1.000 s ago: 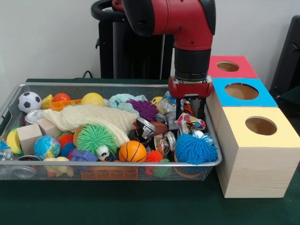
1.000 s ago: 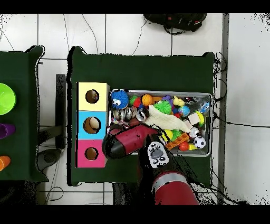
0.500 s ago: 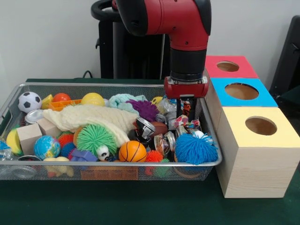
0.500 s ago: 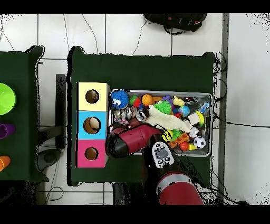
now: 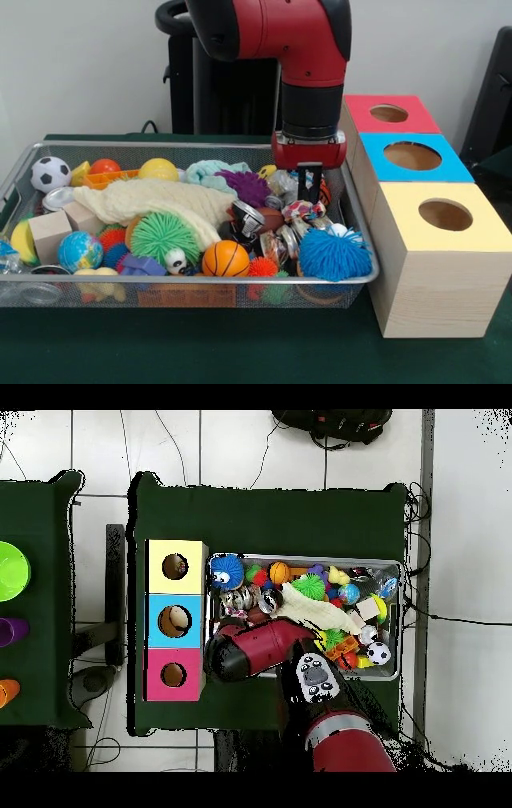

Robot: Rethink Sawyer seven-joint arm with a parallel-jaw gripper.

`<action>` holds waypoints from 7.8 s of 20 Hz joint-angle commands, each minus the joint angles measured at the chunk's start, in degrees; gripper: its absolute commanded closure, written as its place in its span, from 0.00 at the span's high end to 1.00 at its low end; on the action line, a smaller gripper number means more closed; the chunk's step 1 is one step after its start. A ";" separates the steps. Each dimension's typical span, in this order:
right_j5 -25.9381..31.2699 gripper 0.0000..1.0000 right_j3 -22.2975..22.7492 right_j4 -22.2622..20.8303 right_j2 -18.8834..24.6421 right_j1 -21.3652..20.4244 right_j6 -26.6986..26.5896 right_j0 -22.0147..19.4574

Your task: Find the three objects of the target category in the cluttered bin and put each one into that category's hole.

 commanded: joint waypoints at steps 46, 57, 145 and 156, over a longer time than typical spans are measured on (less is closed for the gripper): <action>6.30 1.00 -2.39 8.29 14.35 -5.14 -2.91 -10.57; 6.65 1.00 4.27 7.16 17.35 -8.52 -5.14 -15.39; 29.36 0.00 -7.74 10.97 17.59 -12.93 -1.89 -8.33; 29.95 0.00 -11.99 11.98 13.27 -11.01 1.85 -2.74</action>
